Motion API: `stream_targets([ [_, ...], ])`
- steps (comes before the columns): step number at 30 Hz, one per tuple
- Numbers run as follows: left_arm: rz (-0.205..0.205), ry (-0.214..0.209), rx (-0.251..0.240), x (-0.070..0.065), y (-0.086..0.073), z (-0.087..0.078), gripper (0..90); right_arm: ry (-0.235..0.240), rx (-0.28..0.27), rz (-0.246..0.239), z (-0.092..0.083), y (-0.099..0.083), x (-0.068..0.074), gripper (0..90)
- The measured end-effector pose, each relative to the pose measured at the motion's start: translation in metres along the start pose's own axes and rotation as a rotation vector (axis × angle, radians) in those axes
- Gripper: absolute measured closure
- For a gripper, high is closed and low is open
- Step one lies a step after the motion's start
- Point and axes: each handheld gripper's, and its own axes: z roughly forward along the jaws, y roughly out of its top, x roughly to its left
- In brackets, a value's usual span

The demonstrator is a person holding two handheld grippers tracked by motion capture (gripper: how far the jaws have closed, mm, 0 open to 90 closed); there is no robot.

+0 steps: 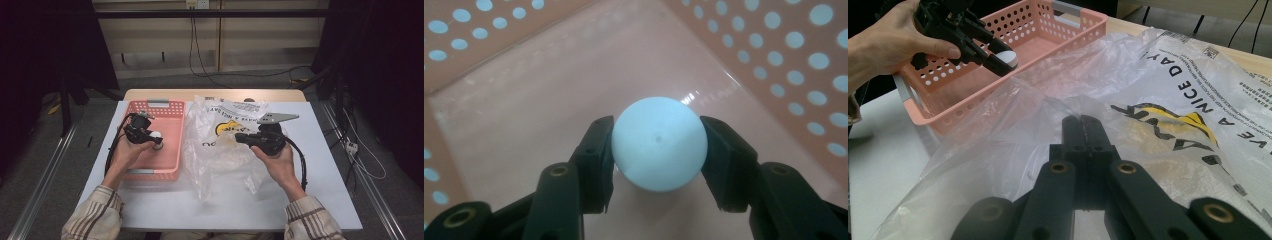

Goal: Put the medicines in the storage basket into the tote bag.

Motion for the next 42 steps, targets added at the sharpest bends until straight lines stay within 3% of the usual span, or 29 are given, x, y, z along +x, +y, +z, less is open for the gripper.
stream_targets([
  [2, 0.000, 0.005, 0.000, 0.000, 0.000, -0.001, 50.5, 0.000, -0.002, 0.004, 0.000, 0.000, 0.000, 90.0],
  [5, -0.043, -0.014, -0.031, 0.003, -0.001, -0.003, 50.7, -0.001, -0.011, 0.005, -0.002, 0.001, -0.001, 90.0],
  [9, -0.061, -0.011, -0.077, 0.002, -0.001, -0.013, 50.7, -0.002, -0.013, 0.003, -0.003, 0.000, -0.001, 90.0],
  [15, -0.043, -0.040, -0.158, -0.007, 0.002, -0.026, 50.7, 0.001, -0.016, 0.003, -0.003, 0.001, -0.001, 90.0],
  [25, -0.048, -0.086, -0.280, -0.021, 0.004, -0.054, 50.8, 0.006, -0.025, -0.006, -0.005, 0.001, 0.000, 90.0],
  [29, -0.026, -0.085, -0.327, -0.031, 0.006, -0.066, 50.7, 0.005, -0.026, -0.008, -0.005, 0.001, 0.000, 90.0],
  [38, 0.026, -0.149, -0.413, -0.059, 0.010, -0.087, 50.8, 0.007, -0.033, -0.003, -0.006, 0.001, -0.002, 90.0],
  [42, 0.045, -0.169, -0.425, -0.071, 0.013, -0.092, 50.7, 0.011, -0.034, -0.005, -0.005, 0.001, -0.001, 90.0],
])
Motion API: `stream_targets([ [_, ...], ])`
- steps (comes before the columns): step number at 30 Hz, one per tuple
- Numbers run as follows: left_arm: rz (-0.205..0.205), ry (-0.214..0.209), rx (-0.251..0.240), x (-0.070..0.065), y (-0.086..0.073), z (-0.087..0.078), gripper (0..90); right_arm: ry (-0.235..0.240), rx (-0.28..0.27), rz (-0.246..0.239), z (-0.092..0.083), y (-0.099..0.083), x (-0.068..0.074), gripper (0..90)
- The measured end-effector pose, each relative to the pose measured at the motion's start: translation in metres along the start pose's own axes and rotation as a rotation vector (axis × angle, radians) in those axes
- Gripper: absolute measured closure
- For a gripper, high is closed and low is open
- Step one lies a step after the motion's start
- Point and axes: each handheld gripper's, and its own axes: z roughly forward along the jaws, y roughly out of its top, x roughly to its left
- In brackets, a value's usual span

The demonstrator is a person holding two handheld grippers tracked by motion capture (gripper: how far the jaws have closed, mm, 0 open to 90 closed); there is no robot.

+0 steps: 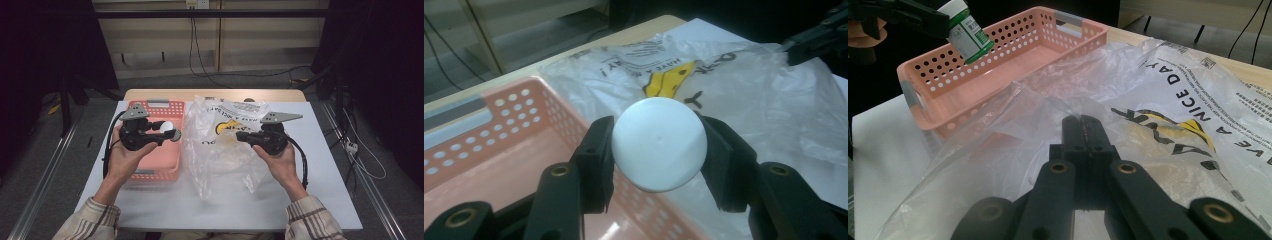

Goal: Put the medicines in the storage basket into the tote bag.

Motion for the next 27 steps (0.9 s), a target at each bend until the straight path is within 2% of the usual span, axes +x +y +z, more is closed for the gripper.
stream_targets([
  [14, 0.087, -0.116, -0.055, -0.051, 0.012, 0.004, 50.8, -0.007, 0.004, 0.003, 0.000, 0.000, 0.000, 90.0],
  [19, 0.111, -0.162, -0.056, -0.068, 0.015, 0.009, 50.8, -0.009, 0.004, 0.002, 0.001, 0.000, 0.000, 90.0],
  [27, 0.147, -0.197, -0.050, -0.093, 0.018, 0.025, 50.8, -0.011, 0.003, 0.000, 0.000, 0.001, 0.001, 90.0],
])
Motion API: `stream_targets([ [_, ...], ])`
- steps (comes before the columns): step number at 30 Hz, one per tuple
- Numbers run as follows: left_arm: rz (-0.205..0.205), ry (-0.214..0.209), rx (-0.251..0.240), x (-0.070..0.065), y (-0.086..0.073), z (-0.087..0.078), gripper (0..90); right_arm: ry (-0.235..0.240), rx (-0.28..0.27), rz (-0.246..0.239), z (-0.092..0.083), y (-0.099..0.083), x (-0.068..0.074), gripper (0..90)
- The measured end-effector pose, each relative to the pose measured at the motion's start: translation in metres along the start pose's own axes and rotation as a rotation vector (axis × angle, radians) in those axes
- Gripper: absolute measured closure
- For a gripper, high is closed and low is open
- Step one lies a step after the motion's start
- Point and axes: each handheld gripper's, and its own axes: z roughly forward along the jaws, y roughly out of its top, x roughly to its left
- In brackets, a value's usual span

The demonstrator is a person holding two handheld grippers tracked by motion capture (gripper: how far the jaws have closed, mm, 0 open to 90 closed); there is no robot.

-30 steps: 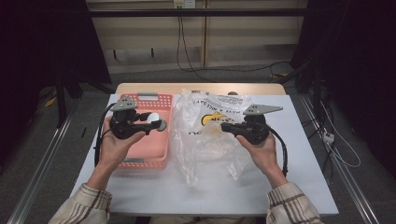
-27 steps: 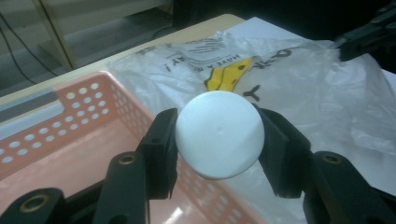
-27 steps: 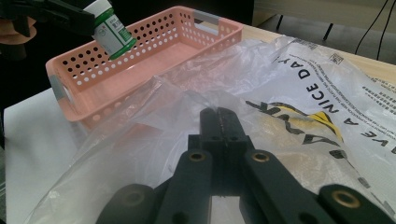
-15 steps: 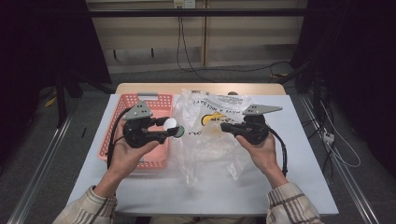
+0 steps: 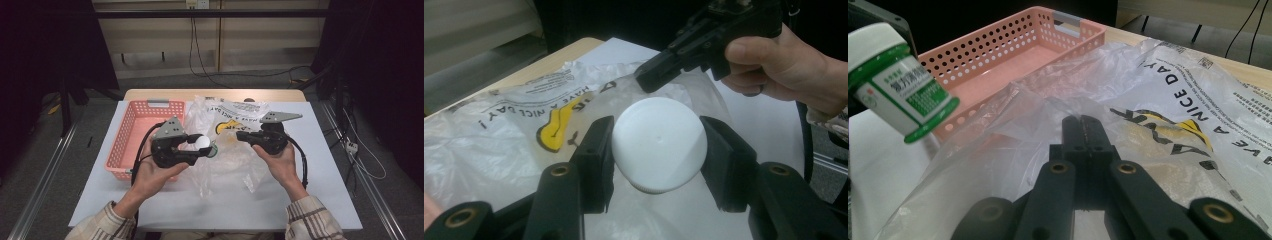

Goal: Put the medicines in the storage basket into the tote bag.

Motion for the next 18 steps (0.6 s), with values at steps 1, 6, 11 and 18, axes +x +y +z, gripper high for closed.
stream_targets([
  [1, -0.001, -0.006, 0.002, -0.003, 0.001, 0.002, 50.8, -0.001, -0.001, 0.000, 0.000, 0.000, 0.000, 90.0],
  [6, 0.022, -0.028, 0.017, -0.021, 0.000, 0.020, 50.8, -0.001, 0.002, -0.002, 0.000, 0.000, 0.002, 90.0],
  [11, 0.029, -0.045, 0.056, -0.026, -0.005, 0.046, 50.8, -0.001, 0.000, -0.002, 0.000, 0.000, 0.002, 90.0],
  [18, 0.016, -0.040, 0.089, -0.021, -0.011, 0.074, 50.8, 0.000, 0.006, 0.000, 0.002, -0.001, 0.003, 90.0],
])
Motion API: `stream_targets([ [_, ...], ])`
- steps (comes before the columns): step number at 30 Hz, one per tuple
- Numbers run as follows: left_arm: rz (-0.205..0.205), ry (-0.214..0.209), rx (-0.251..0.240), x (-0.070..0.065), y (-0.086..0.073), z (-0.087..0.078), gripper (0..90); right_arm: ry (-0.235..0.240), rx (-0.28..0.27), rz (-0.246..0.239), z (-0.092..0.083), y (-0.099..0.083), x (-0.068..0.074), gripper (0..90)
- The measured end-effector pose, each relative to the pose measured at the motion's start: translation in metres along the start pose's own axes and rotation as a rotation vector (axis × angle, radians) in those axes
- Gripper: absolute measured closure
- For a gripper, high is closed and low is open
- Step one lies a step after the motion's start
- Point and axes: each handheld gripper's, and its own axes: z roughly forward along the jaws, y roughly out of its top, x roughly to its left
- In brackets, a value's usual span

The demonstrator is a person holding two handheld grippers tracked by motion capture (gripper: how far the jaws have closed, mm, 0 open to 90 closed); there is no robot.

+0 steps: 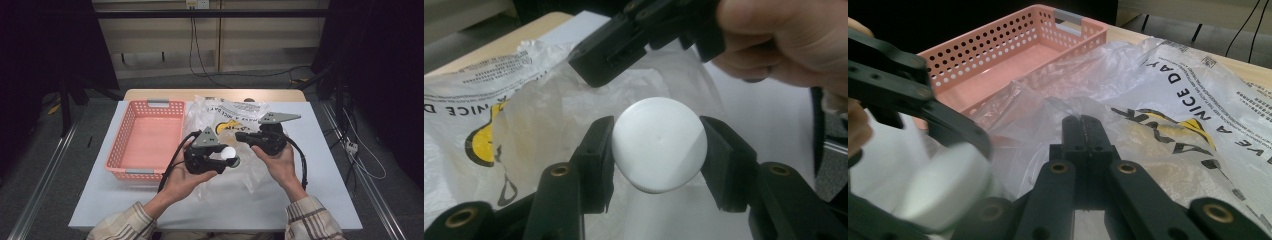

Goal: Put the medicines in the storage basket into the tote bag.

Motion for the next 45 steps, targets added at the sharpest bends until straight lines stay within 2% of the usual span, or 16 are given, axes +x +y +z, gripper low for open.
stream_targets([
  [3, 0.013, 0.030, 0.007, 0.005, -0.008, 0.014, 50.7, -0.001, 0.001, -0.002, 0.000, 0.000, 0.000, 90.0],
  [5, -0.025, 0.036, 0.017, 0.012, -0.013, 0.022, 50.8, -0.001, 0.001, -0.001, 0.000, 0.000, -0.001, 90.0],
  [8, -0.042, 0.058, 0.050, 0.019, -0.018, 0.031, 50.7, 0.001, -0.001, 0.000, -0.001, -0.001, 0.000, 90.0],
  [10, -0.040, 0.070, 0.054, 0.022, -0.020, 0.035, 50.7, 0.003, 0.001, 0.001, 0.000, -0.001, 0.000, 90.0],
  [11, -0.045, 0.089, 0.058, 0.022, -0.020, 0.036, 50.7, 0.005, 0.002, 0.001, 0.000, -0.001, 0.000, 90.0],
  [12, -0.052, 0.083, 0.061, 0.025, -0.020, 0.037, 50.7, 0.007, 0.002, 0.003, 0.001, -0.001, 0.001, 90.0],
  [18, -0.094, 0.139, 0.065, 0.035, -0.024, 0.049, 50.7, 0.015, 0.020, 0.003, 0.004, -0.003, 0.001, 90.0],
  [23, -0.113, 0.189, 0.065, 0.044, -0.027, 0.056, 50.7, 0.020, 0.035, 0.006, 0.009, -0.006, 0.002, 90.0],
  [34, -0.160, 0.267, 0.107, 0.057, -0.036, 0.064, 50.6, 0.026, 0.051, 0.019, 0.013, -0.010, 0.001, 90.0],
  [42, -0.159, 0.323, 0.147, 0.062, -0.040, 0.064, 50.5, 0.026, 0.056, 0.018, 0.014, -0.011, 0.000, 90.0],
  [45, -0.154, 0.363, 0.147, 0.063, -0.042, 0.065, 50.5, 0.027, 0.060, 0.013, 0.014, -0.011, 0.000, 90.0],
])
